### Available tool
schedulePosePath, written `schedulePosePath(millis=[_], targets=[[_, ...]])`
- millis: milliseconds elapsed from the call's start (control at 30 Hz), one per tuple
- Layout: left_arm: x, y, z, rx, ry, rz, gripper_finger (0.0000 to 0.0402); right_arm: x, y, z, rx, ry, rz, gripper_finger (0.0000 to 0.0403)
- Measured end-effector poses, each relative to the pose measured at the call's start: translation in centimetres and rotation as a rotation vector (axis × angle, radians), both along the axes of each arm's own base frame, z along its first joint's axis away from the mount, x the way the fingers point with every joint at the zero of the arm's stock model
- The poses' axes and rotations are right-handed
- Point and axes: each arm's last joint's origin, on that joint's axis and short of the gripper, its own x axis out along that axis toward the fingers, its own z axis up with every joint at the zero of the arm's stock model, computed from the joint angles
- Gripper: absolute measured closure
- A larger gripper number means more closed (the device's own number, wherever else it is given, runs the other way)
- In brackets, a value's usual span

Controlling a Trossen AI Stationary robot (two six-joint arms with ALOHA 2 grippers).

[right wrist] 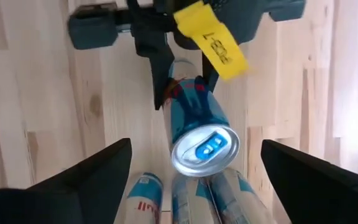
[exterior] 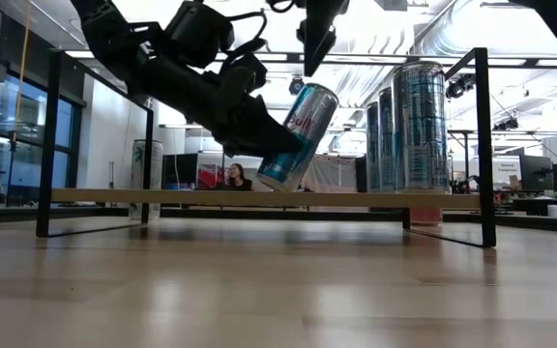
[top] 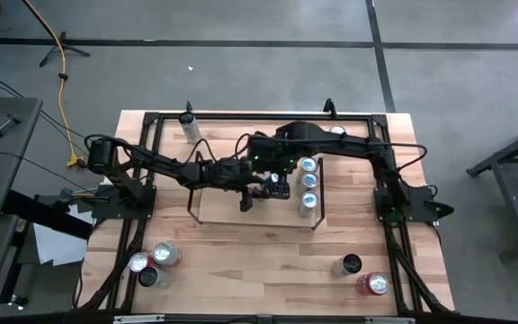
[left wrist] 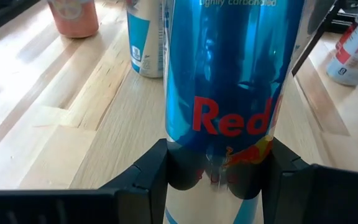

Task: Place canned beverage on shelf
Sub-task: Put the blue soda can aligned with the other blue soda can on the shelf

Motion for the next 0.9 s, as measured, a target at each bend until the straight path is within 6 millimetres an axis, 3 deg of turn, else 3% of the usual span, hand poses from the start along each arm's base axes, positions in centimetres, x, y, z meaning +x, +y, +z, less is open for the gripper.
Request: schedulePosePath(millis=[267, 367, 500, 600, 700, 800, 900], targets=[[0.0, -0.4, 0.1, 0.003, -0.006, -0.009, 0.0279, -2.9, -1.8, 4.1, -0.029, -0.134, -0.109, 0.0104], [0.0, -0.6, 0.1, 0.003, -0.008, -0.017, 0.0279, -3.8, -2.4, 5.1, -0.076, -0.168, -0.167, 0.0143], [0.0, -0.6, 0.1, 0.003, -0.009, -0.017, 0.0279, -4.2, -2.8, 5.5, -0.102, -0.186, -0.215, 0.0224], [0.0, -0.6, 0.1, 0.011, -0.01, -0.02, 0.0279, -4.0, -2.8, 5.1, -0.1, -0.179, -0.229, 0.0306], [0.0, -0.6, 0.1, 0.013, -0.01, -0.019, 0.0279, -4.1, -2.5, 3.2, -0.096, -0.122, -0.23, 0.0383], [0.0, -0.6, 0.1, 0.013, -0.008, -0.018, 0.0279, -5.9, -2.0, 1.4, -0.08, -0.102, -0.283, 0.0382], [0.0, -0.6, 0.1, 0.014, -0.008, -0.015, 0.0279, -8.9, -1.5, 0.4, -0.037, -0.191, -0.369, 0.0381]])
